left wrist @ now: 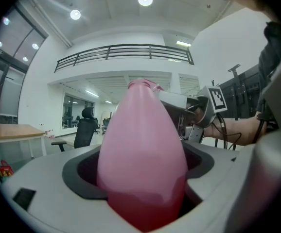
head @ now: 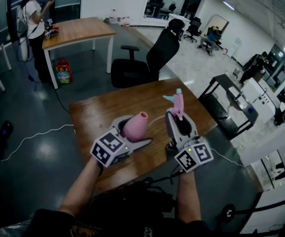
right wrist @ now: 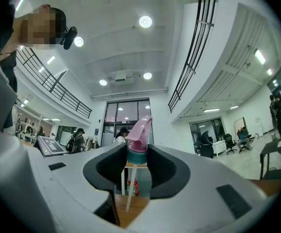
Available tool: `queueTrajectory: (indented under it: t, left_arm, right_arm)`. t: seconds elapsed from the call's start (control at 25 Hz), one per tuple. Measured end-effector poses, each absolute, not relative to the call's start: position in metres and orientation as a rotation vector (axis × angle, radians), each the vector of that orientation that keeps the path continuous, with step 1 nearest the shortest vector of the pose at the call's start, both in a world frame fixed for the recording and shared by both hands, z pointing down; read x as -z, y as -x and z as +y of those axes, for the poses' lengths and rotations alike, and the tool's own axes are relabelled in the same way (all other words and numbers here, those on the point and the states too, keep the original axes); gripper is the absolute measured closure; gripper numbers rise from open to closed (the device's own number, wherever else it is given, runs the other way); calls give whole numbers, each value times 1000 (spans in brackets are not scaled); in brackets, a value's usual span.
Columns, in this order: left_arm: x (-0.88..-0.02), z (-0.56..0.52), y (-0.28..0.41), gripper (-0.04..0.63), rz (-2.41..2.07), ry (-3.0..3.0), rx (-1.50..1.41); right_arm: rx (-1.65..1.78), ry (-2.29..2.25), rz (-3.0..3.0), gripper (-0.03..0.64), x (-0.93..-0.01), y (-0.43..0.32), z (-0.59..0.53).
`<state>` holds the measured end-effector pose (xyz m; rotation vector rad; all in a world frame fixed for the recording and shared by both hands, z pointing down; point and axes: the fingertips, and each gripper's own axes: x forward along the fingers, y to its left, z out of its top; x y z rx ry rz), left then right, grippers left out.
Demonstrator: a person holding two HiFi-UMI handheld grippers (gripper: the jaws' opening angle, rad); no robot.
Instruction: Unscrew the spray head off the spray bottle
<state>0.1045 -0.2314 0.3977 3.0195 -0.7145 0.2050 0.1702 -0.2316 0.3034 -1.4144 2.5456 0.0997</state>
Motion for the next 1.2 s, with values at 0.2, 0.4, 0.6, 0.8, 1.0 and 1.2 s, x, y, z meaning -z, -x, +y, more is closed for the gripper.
queueTrajectory:
  t: [0.2, 0.4, 0.6, 0.8, 1.0, 1.2]
  left_arm:
    - [-394, -233, -105, 149, -718, -3023, -194]
    - [-395, -231, -106, 149, -713, -3026, -208]
    - [-396, -230, -110, 149, -705, -3027, -214]
    - [-397, -230, -110, 149, -702, -3023, -212]
    - [-395, -230, -108, 149, -705, -3021, -217]
    - [-397, -229, -110, 149, -696, -3023, -217]
  right_arm:
    - [-91, 1449, 2533, 479, -311, -170, -232]
    - [-85, 1462, 2533, 479, -315, -170, -229]
    - [-83, 1463, 2531, 479, -316, -172, -228]
    - [-82, 1466, 2532, 479, -315, -172, -228]
    - [-86, 1466, 2532, 479, -313, -170, -228]
    - [-89, 1469, 2531, 479, -312, -171, -227]
